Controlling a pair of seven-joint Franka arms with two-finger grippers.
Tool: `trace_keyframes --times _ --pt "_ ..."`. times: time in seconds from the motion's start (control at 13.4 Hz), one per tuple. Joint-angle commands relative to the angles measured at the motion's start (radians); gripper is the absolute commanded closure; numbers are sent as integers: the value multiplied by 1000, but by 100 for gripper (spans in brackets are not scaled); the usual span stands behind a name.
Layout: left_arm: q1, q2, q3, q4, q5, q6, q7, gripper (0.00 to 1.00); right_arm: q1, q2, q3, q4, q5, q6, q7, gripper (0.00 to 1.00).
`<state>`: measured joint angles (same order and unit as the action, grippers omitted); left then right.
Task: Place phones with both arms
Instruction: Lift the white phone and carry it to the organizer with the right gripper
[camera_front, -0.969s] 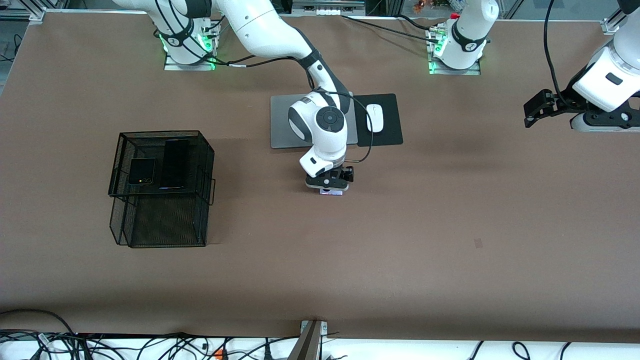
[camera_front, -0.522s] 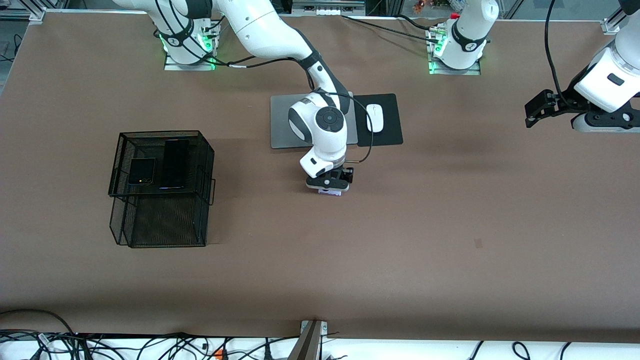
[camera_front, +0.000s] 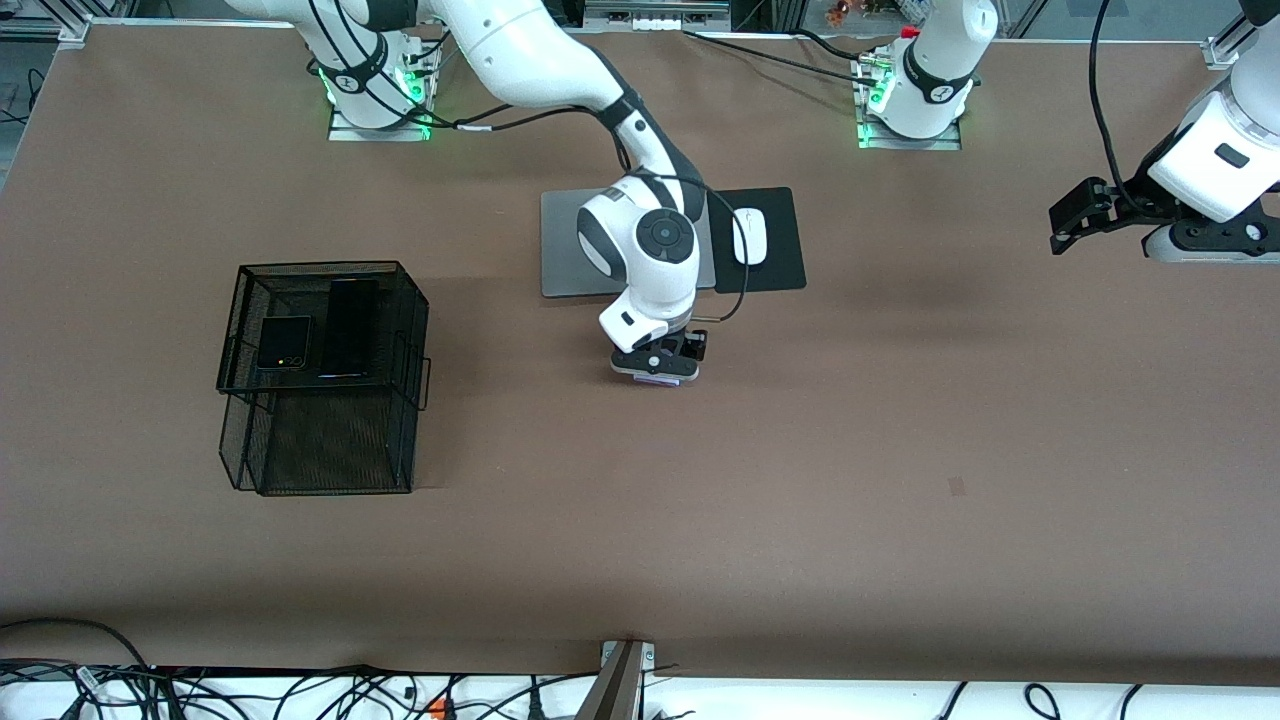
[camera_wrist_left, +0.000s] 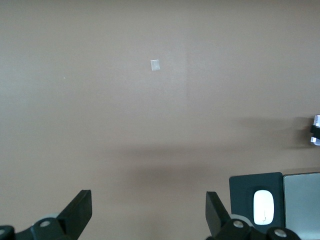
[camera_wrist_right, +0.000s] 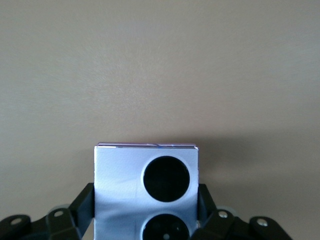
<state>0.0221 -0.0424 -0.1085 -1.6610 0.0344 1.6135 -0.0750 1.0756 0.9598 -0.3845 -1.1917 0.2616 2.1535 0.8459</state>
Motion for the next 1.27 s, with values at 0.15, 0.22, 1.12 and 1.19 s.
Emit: trace_keyframes --times 0.15,0.22,1.12,1.19 --pt "1 16 -3 37 -11 -27 0 0 -95 -182 -1 86 15 -343 -112 100" --pt "2 16 -3 37 -11 -27 1 0 -120 -222 -1 87 13 -397 -160 100" --pt "2 16 -5 37 -11 -38 4 0 -370 -414 -326 -103 33 -578 -1051 100" --pt "2 16 -5 37 -11 -38 4 0 -416 -383 -326 -101 66 -554 -1088 100"
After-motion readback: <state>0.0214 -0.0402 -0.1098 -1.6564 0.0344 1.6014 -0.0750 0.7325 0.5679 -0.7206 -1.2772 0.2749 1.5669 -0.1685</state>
